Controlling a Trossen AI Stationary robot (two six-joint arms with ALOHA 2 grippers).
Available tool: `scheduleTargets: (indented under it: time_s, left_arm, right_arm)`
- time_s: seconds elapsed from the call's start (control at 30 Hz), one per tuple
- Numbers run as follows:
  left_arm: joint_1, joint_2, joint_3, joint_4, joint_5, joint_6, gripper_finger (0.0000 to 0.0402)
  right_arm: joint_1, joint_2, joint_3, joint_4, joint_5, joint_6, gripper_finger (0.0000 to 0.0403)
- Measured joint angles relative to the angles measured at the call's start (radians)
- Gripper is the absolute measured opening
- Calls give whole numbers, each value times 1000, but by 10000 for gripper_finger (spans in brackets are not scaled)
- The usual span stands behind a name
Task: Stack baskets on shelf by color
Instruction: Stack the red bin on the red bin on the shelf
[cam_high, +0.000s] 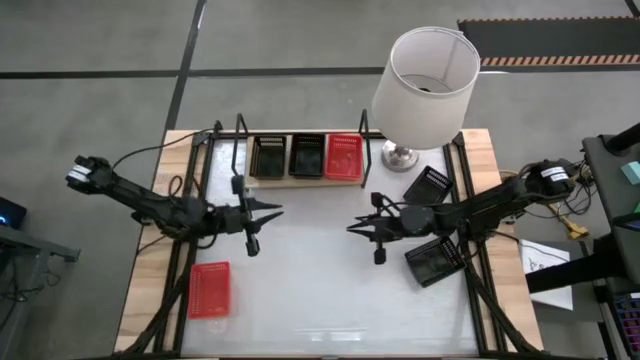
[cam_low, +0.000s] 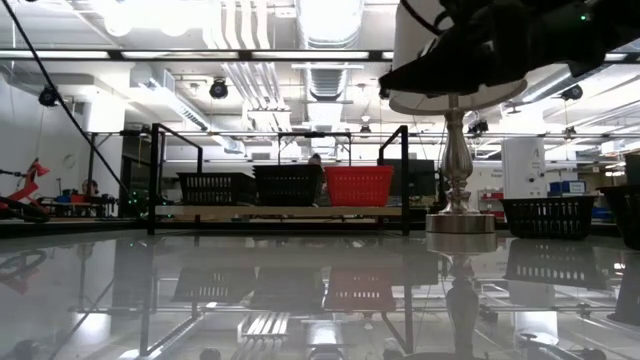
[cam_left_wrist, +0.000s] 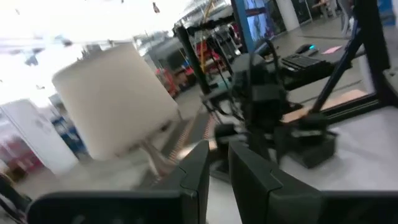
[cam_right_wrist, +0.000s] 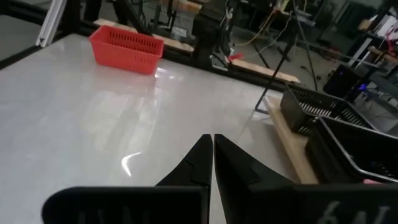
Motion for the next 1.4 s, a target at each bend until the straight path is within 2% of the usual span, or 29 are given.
scheduleTargets:
  time_s: [0.2, 0.27, 0.37, 0.43, 0.6, 0.73, 0.87, 0.97, 1.1, 1.17, 1.27, 1.4]
  left_arm:
    - [-2, 108, -4, -4, 7, -348, 44]
    - [-7, 153, -2, -50, 33, -480, 44]
    - [-33, 208, 28, -228, 91, -666, 44]
    - [-56, 241, 67, -366, 95, -784, 44]
    - [-116, 339, 250, -783, 129, -1024, 44]
    - [-160, 429, 431, -1140, 247, -1198, 44]
    - [-215, 517, 556, -1406, 451, -1313, 44]
    - [-272, 558, 600, -1509, 568, -1359, 44]
    - [-366, 570, 599, -1558, 588, -1476, 46]
    - [-415, 570, 588, -1560, 631, -1537, 54]
    - [-469, 571, 580, -1559, 678, -1637, 78]
    - [-531, 576, 575, -1556, 679, -1693, 131]
  right_arm:
    - [0, -67, -43, -1, 0, -22, 9]
    - [0, -84, -53, -8, 0, -34, 9]
    - [0, -107, -72, -12, -9, -45, 9]
    - [0, -116, -84, -9, -9, -48, 9]
    - [0, -140, -113, -9, -9, -48, 9]
    - [0, -142, -117, -7, -9, -44, 9]
    - [0, -140, -117, -8, -9, -42, 9]
    - [0, -140, -117, -8, -10, -39, 9]
    - [0, -140, -117, -8, -12, -39, 9]
    - [0, -140, -117, -9, -12, -39, 9]
    - [0, -140, -117, -12, -16, -39, 9]
    - [0, -140, -118, -15, -17, -39, 9]
